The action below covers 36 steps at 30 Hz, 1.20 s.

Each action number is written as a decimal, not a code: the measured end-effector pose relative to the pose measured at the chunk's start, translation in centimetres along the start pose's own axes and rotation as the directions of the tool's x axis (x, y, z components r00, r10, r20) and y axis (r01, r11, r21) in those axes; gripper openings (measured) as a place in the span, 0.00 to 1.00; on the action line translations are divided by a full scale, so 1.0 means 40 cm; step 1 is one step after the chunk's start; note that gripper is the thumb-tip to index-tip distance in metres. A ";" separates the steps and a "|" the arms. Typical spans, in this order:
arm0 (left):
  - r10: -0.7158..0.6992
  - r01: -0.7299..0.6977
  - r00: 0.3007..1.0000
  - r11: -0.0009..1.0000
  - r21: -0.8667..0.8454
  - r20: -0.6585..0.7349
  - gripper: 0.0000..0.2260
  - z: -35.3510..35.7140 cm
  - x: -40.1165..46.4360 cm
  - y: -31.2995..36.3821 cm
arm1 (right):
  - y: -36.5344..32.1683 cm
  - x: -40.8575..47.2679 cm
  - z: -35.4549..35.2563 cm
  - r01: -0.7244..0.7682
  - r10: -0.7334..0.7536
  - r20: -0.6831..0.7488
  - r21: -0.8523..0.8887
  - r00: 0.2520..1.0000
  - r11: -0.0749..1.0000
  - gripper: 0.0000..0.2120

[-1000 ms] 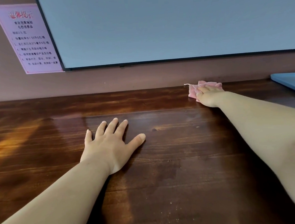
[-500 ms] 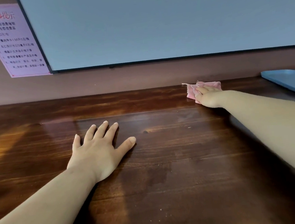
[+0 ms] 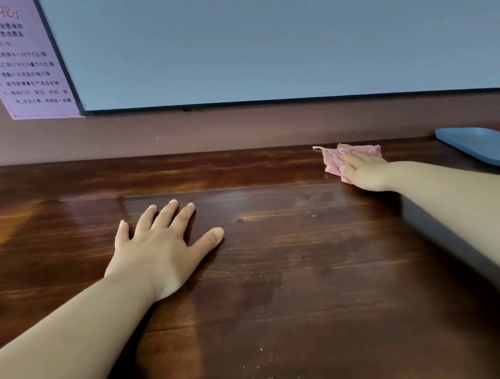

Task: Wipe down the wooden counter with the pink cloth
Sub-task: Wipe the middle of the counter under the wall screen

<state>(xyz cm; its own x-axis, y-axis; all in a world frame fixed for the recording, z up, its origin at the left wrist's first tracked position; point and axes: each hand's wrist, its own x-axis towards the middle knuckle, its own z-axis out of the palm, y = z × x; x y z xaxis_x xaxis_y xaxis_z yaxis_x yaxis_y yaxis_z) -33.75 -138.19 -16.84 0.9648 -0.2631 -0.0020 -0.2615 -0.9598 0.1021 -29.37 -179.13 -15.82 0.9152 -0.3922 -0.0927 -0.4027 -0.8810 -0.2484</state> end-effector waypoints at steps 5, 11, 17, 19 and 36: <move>0.006 -0.006 1.000 1.000 0.004 0.002 0.45 0.001 0.004 -0.003 | -0.014 0.036 -0.020 -0.138 0.118 -0.135 -0.150 0.984 0.979 0.24; 0.002 -0.002 1.000 1.000 0.020 0.006 0.44 0.004 0.005 -0.003 | 0.016 0.001 -0.006 -0.052 0.050 -0.025 -0.065 0.998 0.997 0.27; 0.004 -0.004 1.000 1.000 0.030 0.000 0.46 0.007 0.016 -0.009 | 0.042 0.000 -0.027 -0.035 0.033 -0.017 -0.094 0.999 0.995 0.27; -0.002 0.002 1.000 1.000 0.025 0.000 0.45 0.003 0.007 -0.008 | -0.002 0.014 -0.032 -0.105 0.086 -0.111 -0.175 0.990 0.979 0.27; 0.007 -0.007 0.999 1.000 0.002 -0.040 0.45 0.011 0.009 -0.005 | -0.003 -0.066 0.011 0.024 -0.026 -0.017 -0.080 1.000 0.996 0.27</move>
<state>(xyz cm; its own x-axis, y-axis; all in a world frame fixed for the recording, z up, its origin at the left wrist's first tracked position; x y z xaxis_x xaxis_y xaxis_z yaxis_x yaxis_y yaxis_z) -33.37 -138.12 -17.29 0.9632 -0.2658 0.0389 -0.2684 -0.9581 0.1002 -31.73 -177.88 -15.97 0.9248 -0.3740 -0.0698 -0.3805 -0.9086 -0.1723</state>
